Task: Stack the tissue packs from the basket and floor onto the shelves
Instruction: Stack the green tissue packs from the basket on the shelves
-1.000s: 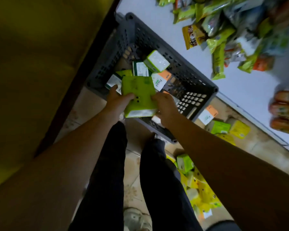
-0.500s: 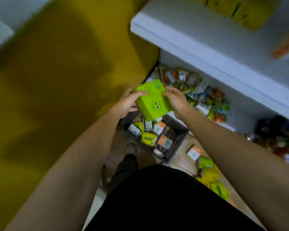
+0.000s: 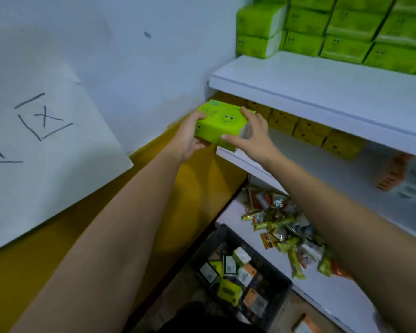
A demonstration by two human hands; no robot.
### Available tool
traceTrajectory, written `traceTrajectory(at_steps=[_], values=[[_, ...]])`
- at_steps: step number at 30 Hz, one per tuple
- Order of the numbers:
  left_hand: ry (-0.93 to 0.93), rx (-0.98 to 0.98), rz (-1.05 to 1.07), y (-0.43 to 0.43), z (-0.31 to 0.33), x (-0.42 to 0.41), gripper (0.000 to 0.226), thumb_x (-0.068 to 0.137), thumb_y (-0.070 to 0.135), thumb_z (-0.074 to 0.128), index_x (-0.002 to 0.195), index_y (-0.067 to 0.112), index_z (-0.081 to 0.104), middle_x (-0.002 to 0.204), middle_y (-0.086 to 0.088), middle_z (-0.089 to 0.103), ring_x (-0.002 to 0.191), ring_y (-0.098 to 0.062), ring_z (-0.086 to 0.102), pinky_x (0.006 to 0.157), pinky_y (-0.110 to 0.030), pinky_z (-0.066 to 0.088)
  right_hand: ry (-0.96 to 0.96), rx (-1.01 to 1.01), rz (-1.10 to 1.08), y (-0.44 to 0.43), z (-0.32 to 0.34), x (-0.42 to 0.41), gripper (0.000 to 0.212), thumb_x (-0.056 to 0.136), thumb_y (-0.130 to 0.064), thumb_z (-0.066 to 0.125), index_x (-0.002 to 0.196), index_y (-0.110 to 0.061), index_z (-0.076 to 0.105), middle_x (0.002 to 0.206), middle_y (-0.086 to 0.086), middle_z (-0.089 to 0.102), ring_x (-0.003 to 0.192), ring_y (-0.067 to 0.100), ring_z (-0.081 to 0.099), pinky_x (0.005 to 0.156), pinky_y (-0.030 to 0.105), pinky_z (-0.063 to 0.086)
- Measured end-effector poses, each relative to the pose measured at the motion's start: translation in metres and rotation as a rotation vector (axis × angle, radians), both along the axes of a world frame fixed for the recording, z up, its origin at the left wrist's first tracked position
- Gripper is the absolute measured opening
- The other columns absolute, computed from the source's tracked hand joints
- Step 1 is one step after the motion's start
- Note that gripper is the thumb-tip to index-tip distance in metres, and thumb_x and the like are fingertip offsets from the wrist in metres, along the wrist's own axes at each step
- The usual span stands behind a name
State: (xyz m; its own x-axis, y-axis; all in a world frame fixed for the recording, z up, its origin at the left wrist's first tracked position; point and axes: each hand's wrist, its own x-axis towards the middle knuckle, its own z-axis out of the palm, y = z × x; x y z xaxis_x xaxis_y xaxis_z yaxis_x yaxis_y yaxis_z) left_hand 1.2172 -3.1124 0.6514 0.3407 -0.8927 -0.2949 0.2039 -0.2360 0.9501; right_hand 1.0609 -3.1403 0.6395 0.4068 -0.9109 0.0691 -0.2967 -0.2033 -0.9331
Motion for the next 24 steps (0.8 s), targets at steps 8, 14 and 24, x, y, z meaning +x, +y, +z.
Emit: traceTrajectory(at_steps=[8,14,24], values=[[-0.23,-0.112,-0.154,-0.084,0.08,0.026,0.018,0.094,0.035,0.044,0.086,0.023,0.054,0.08,0.007,0.059,0.069,-0.009,0.06,0.069,-0.023,0.045,-0.015,-0.33,-0.183,-0.078,0.068,0.022,0.075,0.078,-0.009,0.072,0.141,-0.006,0.032,0.141,0.017,0.033,0.134,0.024,0.029,0.108,0.021,0.021],[-0.402,-0.216,-0.157,-0.168,0.114,0.034,0.022,0.09,0.041,0.05,0.088,0.019,0.051,0.098,-0.003,0.06,0.091,-0.019,0.056,0.082,-0.032,0.043,-0.055,-0.37,-0.415,-0.134,0.101,0.039,0.063,0.08,-0.012,0.067,0.135,-0.013,0.037,0.119,0.01,0.033,0.106,0.013,0.037,0.082,0.008,0.028],[-0.656,-0.373,-0.103,-0.273,0.144,0.043,0.034,0.093,0.044,0.046,0.099,0.016,0.063,0.105,-0.012,0.067,0.099,-0.029,0.061,0.085,-0.03,0.048,-0.035,-0.456,-0.656,-0.231,0.134,0.058,0.059,0.08,-0.015,0.064,0.134,-0.017,0.042,0.126,0.011,0.041,0.117,0.019,0.041,0.092,0.017,0.031]])
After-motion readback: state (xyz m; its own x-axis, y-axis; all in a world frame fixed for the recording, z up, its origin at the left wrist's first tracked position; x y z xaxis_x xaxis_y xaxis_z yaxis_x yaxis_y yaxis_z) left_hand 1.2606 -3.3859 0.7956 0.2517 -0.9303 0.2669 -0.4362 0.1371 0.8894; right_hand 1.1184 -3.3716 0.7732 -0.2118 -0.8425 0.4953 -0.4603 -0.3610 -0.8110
